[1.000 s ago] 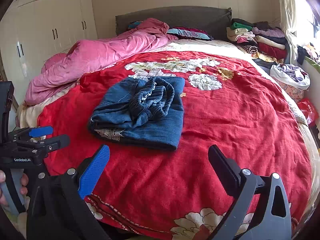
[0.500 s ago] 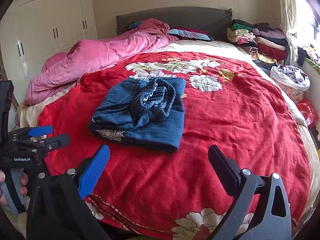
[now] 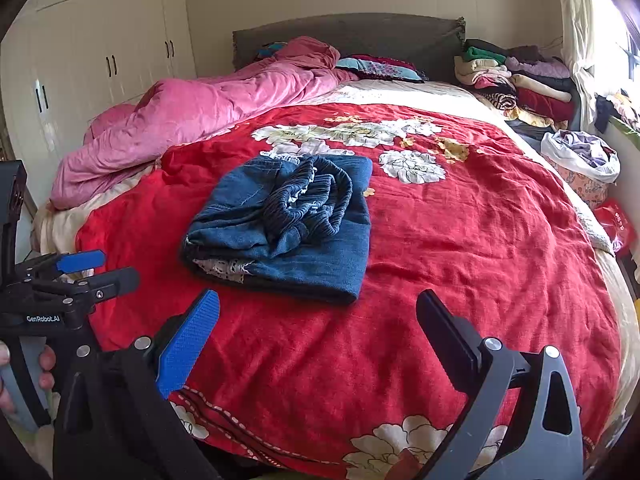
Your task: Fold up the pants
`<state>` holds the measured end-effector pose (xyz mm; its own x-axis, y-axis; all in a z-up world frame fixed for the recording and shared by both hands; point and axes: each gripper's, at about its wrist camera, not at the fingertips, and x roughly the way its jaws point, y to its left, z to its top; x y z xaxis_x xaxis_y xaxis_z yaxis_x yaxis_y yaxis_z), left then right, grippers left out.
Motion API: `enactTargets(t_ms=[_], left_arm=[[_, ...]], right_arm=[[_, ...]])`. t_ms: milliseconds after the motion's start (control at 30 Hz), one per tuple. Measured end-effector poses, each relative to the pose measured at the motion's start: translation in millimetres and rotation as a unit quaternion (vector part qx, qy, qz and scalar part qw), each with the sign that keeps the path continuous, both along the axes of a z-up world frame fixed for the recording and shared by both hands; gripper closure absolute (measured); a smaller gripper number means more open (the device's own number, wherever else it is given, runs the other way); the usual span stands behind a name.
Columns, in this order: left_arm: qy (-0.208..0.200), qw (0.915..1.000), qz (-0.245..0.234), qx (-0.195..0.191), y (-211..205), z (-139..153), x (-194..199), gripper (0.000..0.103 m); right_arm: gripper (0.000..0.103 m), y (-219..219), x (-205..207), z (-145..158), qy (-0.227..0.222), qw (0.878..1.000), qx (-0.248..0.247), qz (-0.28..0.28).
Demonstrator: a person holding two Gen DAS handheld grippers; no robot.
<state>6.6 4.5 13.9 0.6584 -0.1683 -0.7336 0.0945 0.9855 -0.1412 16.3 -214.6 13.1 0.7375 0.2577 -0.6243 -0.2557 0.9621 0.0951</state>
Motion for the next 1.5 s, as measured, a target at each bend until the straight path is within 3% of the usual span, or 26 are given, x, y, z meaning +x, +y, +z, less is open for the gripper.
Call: enactTargets(t_ms=[1233, 1500], left_arm=[[0.023, 0.9996, 0.013, 0.010, 8.9, -7.0, 0.1, 0.010], [0.051, 0.9954, 0.077, 0.026, 36.1, -18.9, 20.3, 0.010]], right_arm=[[0.005, -8.6, 3.0, 4.0, -0.005, 1.000, -0.019, -0.023], [0.005, -37.3, 19.0, -5.6, 0.004, 0.996, -0.046, -0.071]])
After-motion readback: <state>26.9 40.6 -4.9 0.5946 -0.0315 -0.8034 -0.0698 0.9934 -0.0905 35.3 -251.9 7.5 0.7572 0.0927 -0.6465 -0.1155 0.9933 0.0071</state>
